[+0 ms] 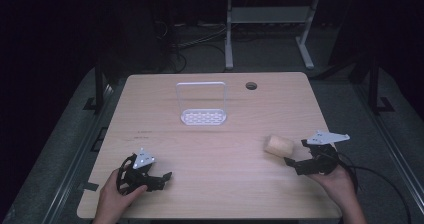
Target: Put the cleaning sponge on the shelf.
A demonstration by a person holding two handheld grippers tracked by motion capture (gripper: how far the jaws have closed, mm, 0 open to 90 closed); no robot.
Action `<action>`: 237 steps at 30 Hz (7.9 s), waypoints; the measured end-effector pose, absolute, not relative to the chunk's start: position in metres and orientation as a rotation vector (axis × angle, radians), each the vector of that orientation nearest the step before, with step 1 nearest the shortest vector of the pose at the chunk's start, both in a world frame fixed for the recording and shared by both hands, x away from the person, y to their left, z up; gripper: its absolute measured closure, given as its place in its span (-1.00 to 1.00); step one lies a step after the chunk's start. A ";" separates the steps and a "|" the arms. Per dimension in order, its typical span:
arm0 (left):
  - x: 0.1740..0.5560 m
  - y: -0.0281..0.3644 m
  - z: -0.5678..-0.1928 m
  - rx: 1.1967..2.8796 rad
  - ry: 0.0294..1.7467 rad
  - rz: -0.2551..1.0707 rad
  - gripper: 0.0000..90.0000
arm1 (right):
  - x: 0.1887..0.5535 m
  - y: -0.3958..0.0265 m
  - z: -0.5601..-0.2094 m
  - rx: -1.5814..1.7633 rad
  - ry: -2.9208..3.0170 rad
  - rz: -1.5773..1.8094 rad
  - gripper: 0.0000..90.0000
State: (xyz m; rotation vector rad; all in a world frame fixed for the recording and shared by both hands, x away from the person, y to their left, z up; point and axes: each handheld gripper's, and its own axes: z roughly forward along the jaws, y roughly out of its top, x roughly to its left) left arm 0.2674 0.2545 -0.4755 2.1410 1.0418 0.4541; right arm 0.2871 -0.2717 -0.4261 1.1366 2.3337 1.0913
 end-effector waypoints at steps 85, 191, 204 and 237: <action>0.267 0.255 -0.475 2.141 1.041 0.454 -0.74 | 0.352 -0.241 -0.452 1.062 2.589 0.926 -0.48; 0.267 0.255 -0.475 2.150 1.041 0.452 -0.74 | 0.390 -0.125 -0.395 0.828 2.597 1.123 -0.48; 0.267 0.255 -0.475 2.150 1.041 0.451 -0.74 | 0.397 -0.113 -0.394 0.815 2.609 1.124 -0.48; 0.268 0.255 -0.475 2.149 1.039 0.453 -0.74 | 0.422 -0.070 -0.396 0.781 2.631 1.135 -0.47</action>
